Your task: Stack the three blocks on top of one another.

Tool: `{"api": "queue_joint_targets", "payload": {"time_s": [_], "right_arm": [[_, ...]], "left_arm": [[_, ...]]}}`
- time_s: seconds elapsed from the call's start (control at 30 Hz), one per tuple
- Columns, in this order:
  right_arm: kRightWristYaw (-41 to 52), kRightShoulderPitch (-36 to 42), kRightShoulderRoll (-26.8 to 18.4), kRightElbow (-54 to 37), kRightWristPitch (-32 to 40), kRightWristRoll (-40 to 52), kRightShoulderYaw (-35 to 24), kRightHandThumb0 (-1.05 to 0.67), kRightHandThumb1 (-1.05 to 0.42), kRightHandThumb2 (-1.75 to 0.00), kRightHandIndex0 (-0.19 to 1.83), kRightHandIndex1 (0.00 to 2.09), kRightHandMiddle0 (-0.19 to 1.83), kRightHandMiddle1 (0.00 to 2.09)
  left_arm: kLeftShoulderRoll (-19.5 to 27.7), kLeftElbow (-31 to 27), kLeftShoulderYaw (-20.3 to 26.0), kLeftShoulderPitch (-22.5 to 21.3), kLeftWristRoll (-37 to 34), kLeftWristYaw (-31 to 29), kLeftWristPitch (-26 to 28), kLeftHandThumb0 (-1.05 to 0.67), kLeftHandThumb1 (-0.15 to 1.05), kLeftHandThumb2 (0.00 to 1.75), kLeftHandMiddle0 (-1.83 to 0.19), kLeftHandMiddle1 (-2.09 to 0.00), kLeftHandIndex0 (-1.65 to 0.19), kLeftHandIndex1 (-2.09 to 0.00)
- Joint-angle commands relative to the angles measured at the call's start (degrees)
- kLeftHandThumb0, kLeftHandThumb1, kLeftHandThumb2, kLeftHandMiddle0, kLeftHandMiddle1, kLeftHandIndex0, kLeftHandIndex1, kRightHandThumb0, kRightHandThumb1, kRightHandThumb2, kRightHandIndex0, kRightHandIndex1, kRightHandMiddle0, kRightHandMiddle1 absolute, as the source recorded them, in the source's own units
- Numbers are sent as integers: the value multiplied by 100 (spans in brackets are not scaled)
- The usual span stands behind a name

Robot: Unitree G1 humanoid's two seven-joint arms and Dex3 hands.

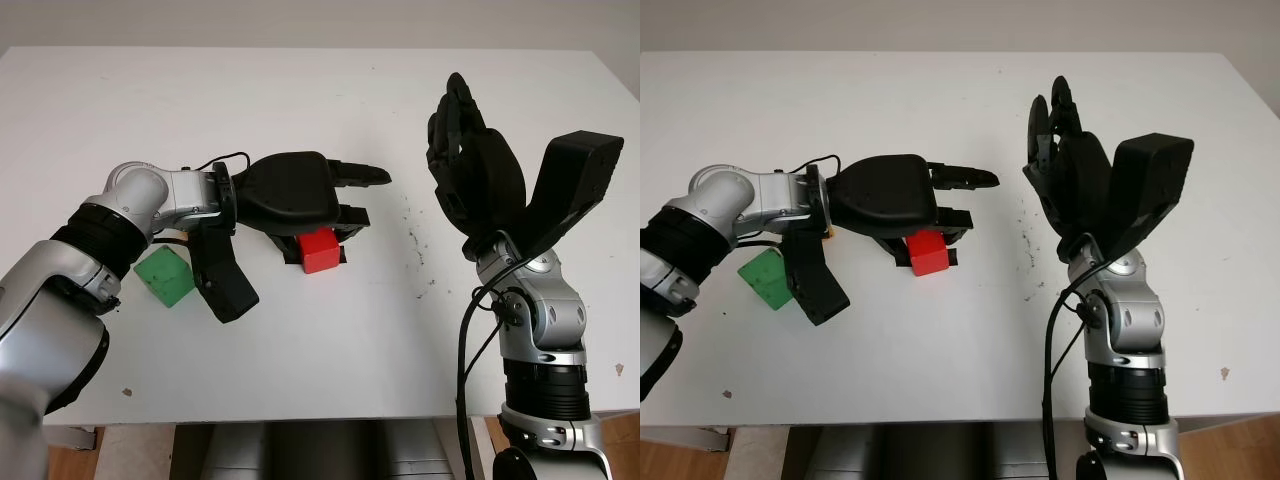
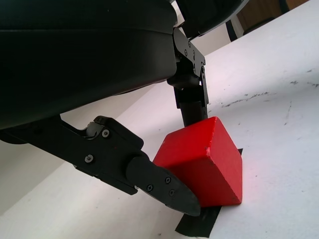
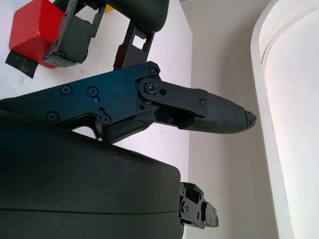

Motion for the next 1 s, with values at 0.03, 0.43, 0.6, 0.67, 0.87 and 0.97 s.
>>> {"api": "queue_joint_targets", "payload": {"time_s": [0.03, 0.43, 0.6, 0.67, 0.87, 0.97], "right_arm": [[14, 41, -21, -134, -24, 4, -7, -71, -105, -67, -19, 0, -19, 0], [-22, 44, -1, -136, -20, -1, -13, -72, -105, -66, -19, 0, -19, 0], [28, 52, -1, -107, -74, 30, -9, -71, -105, -66, -19, 0, -19, 0], [49, 52, -3, -92, -86, 30, -10, -72, -105, -66, -19, 0, -19, 0], [69, 43, 9, -52, -116, 28, -15, -72, -105, -66, -19, 0, -19, 0], [99, 42, 2, -43, -141, 22, -1, -72, -105, -66, -19, 0, -19, 0]], "left_arm": [[63, 85, -84, -111, -1, -47, 14, -45, 90, 6, -10, -4, -39, -143], [120, 23, -114, -144, -78, -189, -106, -68, 89, 5, 1, -4, -13, -95], [261, -163, -70, -92, -116, -271, -159, -86, 89, 6, 16, -3, 3, -31], [328, -249, -17, -51, -183, -337, -164, -88, 90, 6, 18, -1, 11, -23], [604, -634, 182, 124, -402, -653, -60, -89, 91, 6, 19, 0, 19, -4], [806, -929, 436, 330, -764, -1032, -50, -87, 91, 5, 19, 0, 19, 0]]}}
